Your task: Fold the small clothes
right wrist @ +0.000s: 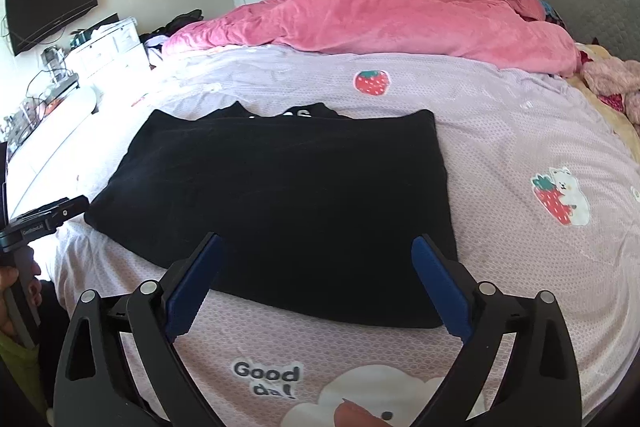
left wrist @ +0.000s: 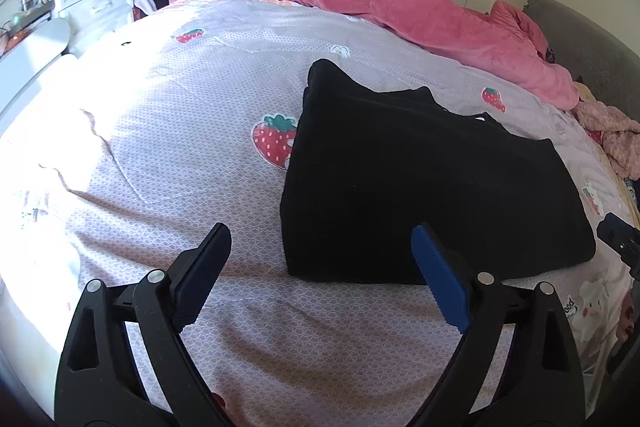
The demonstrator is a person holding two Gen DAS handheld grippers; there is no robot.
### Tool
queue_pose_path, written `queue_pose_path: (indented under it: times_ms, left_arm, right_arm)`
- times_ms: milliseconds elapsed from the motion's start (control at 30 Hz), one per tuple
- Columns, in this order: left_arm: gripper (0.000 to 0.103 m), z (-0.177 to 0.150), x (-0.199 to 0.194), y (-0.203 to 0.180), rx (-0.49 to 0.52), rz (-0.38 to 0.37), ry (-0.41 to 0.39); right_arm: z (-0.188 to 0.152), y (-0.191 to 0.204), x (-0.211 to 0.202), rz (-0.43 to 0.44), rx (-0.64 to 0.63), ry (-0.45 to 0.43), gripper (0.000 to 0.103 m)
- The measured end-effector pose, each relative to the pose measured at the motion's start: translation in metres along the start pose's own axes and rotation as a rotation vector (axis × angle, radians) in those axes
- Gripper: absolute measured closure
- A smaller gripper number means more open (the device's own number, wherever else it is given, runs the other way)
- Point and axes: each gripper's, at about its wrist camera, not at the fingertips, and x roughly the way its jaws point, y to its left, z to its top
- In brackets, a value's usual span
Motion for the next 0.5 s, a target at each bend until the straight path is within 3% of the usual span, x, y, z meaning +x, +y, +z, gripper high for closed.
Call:
queue_pose_path:
  times_ms: [500]
  left_arm:
    - [0.010, 0.003, -0.012, 0.019, -0.021, 0.047, -0.033]
  right_arm:
    - [0.010, 0.064, 0.013, 0.093, -0.111, 0.004, 0.008]
